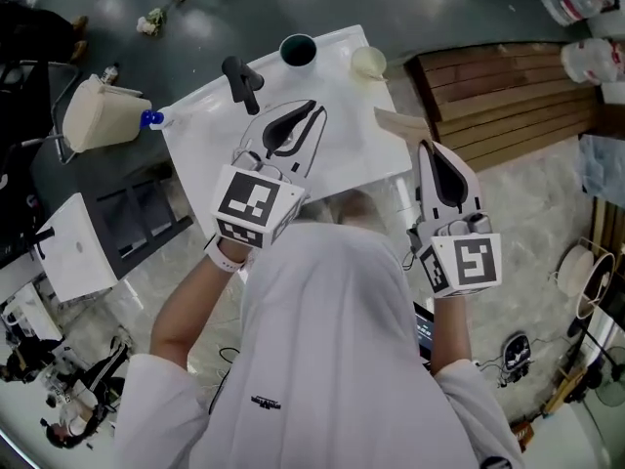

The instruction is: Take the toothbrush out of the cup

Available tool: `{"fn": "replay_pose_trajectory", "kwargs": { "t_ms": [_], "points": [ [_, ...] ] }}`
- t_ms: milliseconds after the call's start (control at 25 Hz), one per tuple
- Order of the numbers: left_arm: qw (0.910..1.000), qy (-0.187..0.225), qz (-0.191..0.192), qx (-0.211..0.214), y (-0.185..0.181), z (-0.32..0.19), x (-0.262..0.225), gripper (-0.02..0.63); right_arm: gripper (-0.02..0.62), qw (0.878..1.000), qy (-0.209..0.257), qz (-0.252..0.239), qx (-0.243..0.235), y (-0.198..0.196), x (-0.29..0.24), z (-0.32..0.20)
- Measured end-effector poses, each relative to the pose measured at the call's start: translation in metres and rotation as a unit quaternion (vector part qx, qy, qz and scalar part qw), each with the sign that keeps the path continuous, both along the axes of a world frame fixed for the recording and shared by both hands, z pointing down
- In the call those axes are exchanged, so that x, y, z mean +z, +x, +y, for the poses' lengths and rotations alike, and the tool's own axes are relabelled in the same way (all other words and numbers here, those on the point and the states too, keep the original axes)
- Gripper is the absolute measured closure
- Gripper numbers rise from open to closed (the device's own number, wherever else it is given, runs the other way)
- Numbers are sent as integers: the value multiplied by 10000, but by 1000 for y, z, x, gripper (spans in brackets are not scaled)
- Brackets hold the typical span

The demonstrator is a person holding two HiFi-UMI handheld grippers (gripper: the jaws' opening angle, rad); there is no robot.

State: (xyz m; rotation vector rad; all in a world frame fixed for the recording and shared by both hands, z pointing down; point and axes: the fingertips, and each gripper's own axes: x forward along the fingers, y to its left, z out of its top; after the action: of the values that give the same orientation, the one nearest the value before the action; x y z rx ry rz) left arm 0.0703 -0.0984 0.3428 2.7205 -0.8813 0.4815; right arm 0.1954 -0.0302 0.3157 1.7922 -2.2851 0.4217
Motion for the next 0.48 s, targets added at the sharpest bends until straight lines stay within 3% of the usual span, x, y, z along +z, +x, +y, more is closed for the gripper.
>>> {"fn": "replay_pose_trajectory", "kwargs": {
  "t_ms": [80,480],
  "points": [
    [9994,15,-112,318,16,-7,8,542,589,9999,-61,-23,81,6,4,2],
    [9885,236,-752,1290,71,-43,54,492,589,9988,-289,-77,377,34,21,-2]
  ]
}}
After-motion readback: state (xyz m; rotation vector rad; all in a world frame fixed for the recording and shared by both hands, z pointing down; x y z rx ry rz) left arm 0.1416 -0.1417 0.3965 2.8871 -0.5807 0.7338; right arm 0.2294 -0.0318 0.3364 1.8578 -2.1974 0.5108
